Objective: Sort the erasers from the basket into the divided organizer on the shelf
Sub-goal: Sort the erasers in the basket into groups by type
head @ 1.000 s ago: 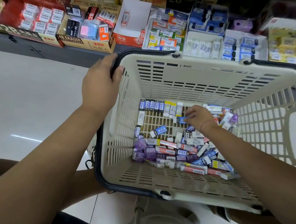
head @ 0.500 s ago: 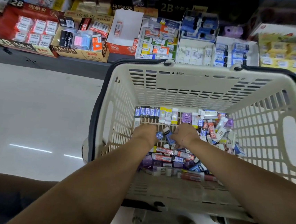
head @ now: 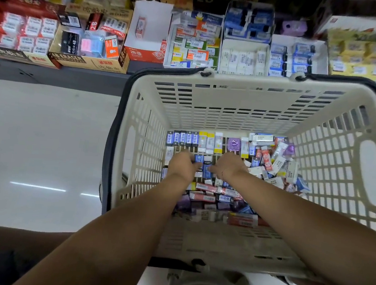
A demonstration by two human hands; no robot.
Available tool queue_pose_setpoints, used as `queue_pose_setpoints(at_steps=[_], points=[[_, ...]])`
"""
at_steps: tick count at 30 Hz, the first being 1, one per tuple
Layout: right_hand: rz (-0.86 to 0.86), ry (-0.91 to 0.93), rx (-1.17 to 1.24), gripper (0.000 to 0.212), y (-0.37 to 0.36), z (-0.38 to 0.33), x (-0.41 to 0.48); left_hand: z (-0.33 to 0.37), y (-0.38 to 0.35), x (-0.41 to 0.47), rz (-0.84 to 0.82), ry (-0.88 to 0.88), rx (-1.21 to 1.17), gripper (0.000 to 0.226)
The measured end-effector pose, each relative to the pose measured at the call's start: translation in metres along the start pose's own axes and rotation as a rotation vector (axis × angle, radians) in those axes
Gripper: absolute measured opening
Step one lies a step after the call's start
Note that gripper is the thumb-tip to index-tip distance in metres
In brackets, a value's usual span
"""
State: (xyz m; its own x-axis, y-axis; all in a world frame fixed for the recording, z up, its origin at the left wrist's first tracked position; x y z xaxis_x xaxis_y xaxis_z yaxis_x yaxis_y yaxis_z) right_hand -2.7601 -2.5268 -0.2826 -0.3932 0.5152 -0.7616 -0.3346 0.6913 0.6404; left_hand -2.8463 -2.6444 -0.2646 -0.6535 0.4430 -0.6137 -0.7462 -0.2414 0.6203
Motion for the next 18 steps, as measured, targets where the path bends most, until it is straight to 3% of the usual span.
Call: queue_pose_setpoints(at_steps=[6,10,14,18], points=[[0.016,0.036,-0.037,0.044,-0.002,-0.001,0.005,0.004,-0.005,0.002,-0.071,-0.053,0.001,0.032],[0.049,0.274,-0.091,0.017,0.009,-0.010,-0.007,0.004,0.008,0.000,-0.126,-0.117,0.127,0.029],[-0.021,0.554,-0.327,0.036,0.004,-0.011,-0.023,0.005,0.001,-0.014,-0.307,-0.186,0.327,0.030],[-0.053,0.625,-0.380,0.038,0.000,-0.011,-0.027,0.005,-0.016,-0.029,-0.417,-0.216,0.386,0.033]])
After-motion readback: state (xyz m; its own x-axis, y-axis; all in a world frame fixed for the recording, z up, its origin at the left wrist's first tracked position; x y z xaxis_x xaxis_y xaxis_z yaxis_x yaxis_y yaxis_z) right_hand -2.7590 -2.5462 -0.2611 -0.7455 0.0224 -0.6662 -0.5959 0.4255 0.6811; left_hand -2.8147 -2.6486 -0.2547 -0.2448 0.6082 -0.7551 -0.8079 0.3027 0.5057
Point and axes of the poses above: each hand's wrist, its own x-axis towards the middle knuckle, its own y-axis out of the back of the hand, z = x × y, the point moved 8 cm from there along x, towards the middle knuckle
